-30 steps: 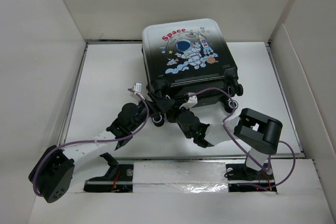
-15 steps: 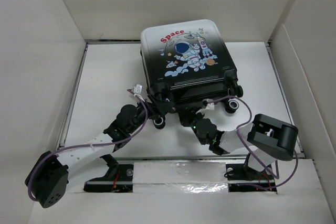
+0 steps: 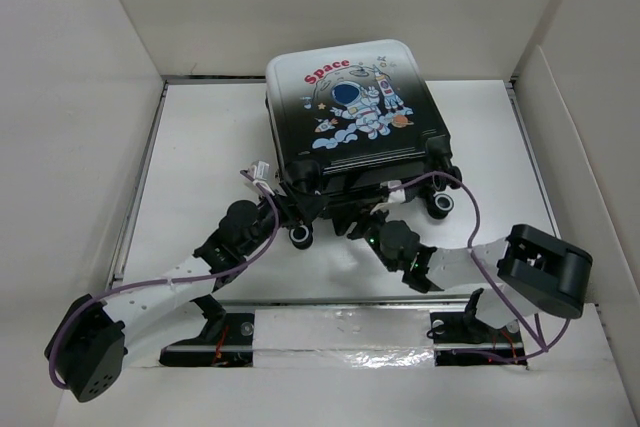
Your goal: Pack the luggage
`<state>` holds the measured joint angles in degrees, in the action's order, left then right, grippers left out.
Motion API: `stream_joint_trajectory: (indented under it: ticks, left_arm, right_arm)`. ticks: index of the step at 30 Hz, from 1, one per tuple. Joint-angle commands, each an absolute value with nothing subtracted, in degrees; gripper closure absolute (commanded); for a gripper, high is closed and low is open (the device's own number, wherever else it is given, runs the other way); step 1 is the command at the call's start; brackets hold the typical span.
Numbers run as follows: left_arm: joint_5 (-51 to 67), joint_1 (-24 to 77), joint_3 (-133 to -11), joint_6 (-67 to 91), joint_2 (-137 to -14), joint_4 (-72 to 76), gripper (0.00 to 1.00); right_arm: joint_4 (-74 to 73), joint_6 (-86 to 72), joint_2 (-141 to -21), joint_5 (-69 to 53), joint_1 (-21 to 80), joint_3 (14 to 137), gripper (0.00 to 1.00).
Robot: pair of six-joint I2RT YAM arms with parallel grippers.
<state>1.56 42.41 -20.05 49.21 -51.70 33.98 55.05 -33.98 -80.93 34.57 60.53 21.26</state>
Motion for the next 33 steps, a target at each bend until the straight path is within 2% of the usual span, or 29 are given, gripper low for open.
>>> stream_joint_trajectory:
  ticks: [1,3,7,11,15,17,18,22,23,24,26,28,29,32,33]
  left_arm:
    - [4.6,42.8,-25.0,50.1,-50.4,46.4,1.00]
    - [4.7,42.8,-25.3,50.0,-49.8,46.1,1.00]
    - [7.7,42.8,-25.5,51.8,-50.3,48.0,1.00]
    - [11.8,42.8,-26.2,56.0,-54.3,52.2,1.00]
    - [7.4,52.3,-29.1,53.2,-58.1,51.9,1.00]
    - [5.8,53.8,-29.7,53.3,-59.8,53.5,1.00]
    - [5.7,53.8,-29.4,54.3,-60.1,54.7,1.00]
    - [4.6,55.0,-29.1,54.7,-60.1,56.7,1.00]
    - [4.5,55.8,-29.1,54.7,-60.2,57.1,1.00]
    - [4.1,56.4,-29.2,54.8,-60.3,57.4,1.00]
    - [3.7,57.9,-29.3,54.9,-61.2,58.5,1.00]
    - [4.0,58.4,-29.0,55.5,-62.0,60.4,1.00]
    - [4.2,58.4,-28.7,56.5,-62.9,61.3,1.00]
    - [4.7,58.4,-28.2,57.0,-64.0,63.4,1.00]
    - [4.7,58.4,-28.1,57.0,-64.0,63.5,1.00]
  right_arm:
    - [59.0,-29.7,-84.6,25.3,61.3,25.3,0.34]
    - [60.1,-31.2,-88.1,23.9,61.8,27.1,0.27]
    - [60.6,-32.1,-93.3,24.2,62.4,31.4,0.23]
    - [61.7,-32.6,-94.7,30.5,62.9,32.6,0.23]
    - [60.9,-35.9,-93.3,38.4,63.5,31.6,0.34]
    - [59.7,-36.8,-93.3,42.0,63.5,32.2,0.37]
    - [58.5,-37.0,-93.1,42.5,63.5,32.5,0.42]
    - [57.9,-36.7,-92.6,43.1,64.7,32.9,0.43]
    - [57.6,-37.1,-92.3,46.5,65.3,32.5,0.45]
    - [56.0,-38.6,-91.6,47.6,65.8,32.0,0.53]
    - [53.5,-40.6,-90.8,50.8,65.8,31.6,0.58]
    - [52.1,-41.7,-89.9,52.1,65.8,30.9,0.71]
    - [51.8,-41.8,-89.7,53.5,65.8,31.0,0.73]
    - [49.7,-41.7,-89.6,56.2,66.9,32.0,0.93]
    - [49.0,-41.5,-89.6,57.0,66.9,32.2,0.96]
